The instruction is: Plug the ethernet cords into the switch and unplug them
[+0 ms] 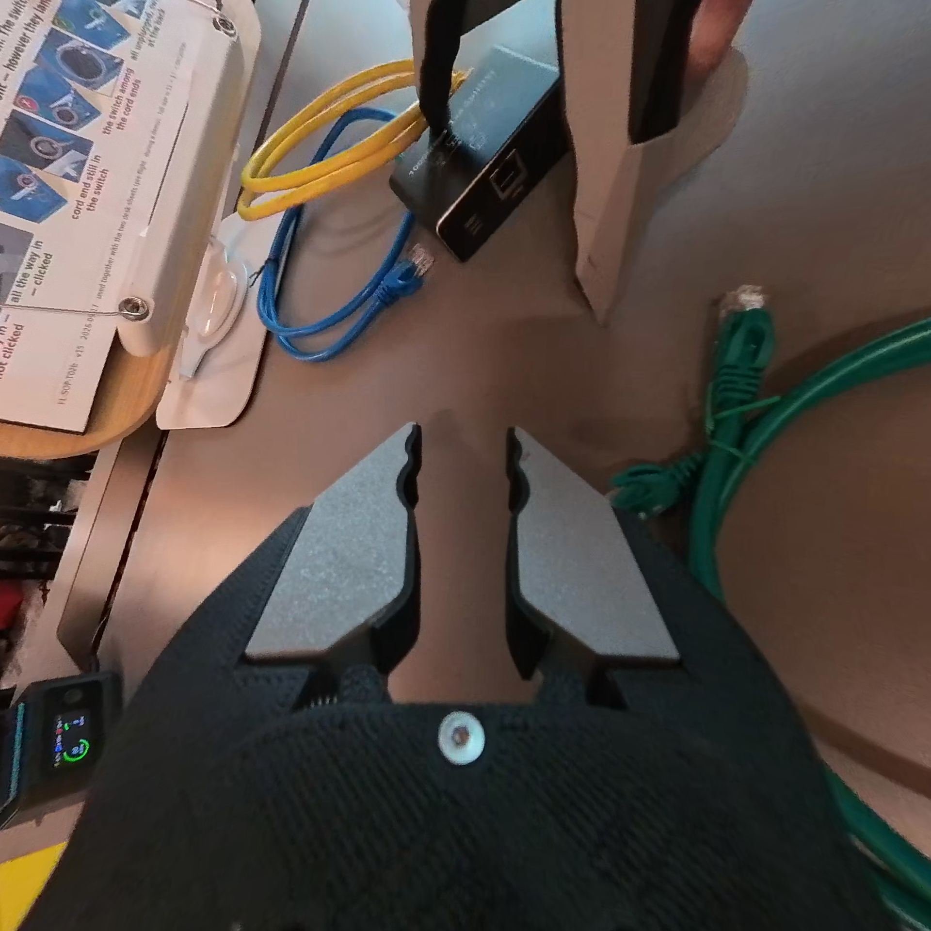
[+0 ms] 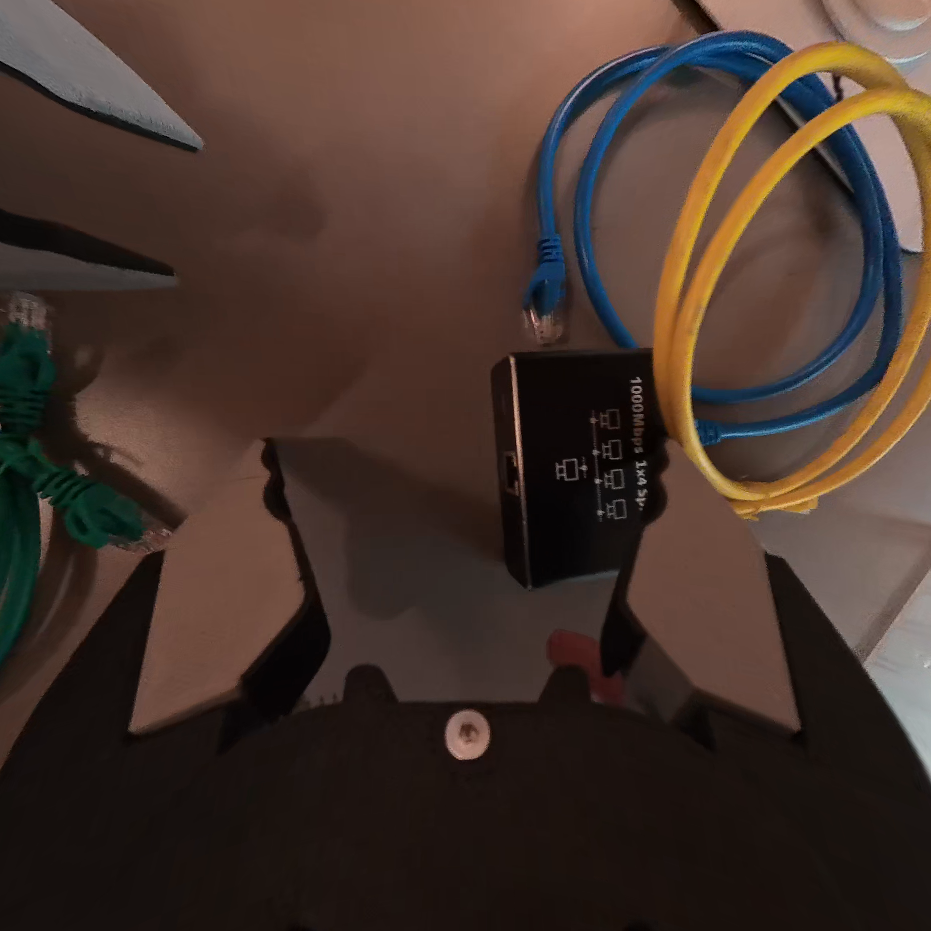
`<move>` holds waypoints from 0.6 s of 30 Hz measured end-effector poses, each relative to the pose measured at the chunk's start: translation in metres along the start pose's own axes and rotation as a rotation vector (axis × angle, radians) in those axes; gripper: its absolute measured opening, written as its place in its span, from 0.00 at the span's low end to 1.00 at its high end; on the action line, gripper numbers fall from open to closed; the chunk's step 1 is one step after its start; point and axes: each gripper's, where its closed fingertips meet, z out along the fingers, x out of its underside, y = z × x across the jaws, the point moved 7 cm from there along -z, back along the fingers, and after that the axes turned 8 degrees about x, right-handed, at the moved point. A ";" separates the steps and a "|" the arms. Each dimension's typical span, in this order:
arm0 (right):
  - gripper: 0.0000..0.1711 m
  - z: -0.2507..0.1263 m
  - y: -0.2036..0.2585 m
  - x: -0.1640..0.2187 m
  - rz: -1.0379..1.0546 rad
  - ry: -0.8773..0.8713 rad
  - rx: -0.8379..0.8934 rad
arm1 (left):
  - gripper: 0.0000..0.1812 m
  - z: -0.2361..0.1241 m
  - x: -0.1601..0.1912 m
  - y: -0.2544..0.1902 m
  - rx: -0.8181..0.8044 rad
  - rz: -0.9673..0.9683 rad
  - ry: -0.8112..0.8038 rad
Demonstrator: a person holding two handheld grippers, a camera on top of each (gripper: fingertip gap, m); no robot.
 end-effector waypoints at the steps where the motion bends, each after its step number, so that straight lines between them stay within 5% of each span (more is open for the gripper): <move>1: 0.83 0.001 -0.002 0.000 -0.010 0.012 -0.008 | 0.17 0.000 0.000 0.000 0.000 0.001 -0.002; 6: 0.84 -0.006 -0.014 -0.003 -0.019 0.074 -0.147 | 0.17 0.000 -0.001 -0.003 0.008 0.009 0.001; 14: 0.64 -0.025 -0.036 -0.003 0.086 0.007 -0.449 | 0.16 -0.003 -0.003 -0.001 0.003 0.008 -0.010; 16: 0.57 -0.026 -0.037 0.001 0.075 -0.004 -0.433 | 0.16 -0.002 -0.003 -0.002 0.009 0.006 -0.011; 18: 0.61 -0.029 -0.037 0.006 0.052 0.034 -0.369 | 0.16 -0.001 -0.003 -0.003 0.016 0.011 -0.008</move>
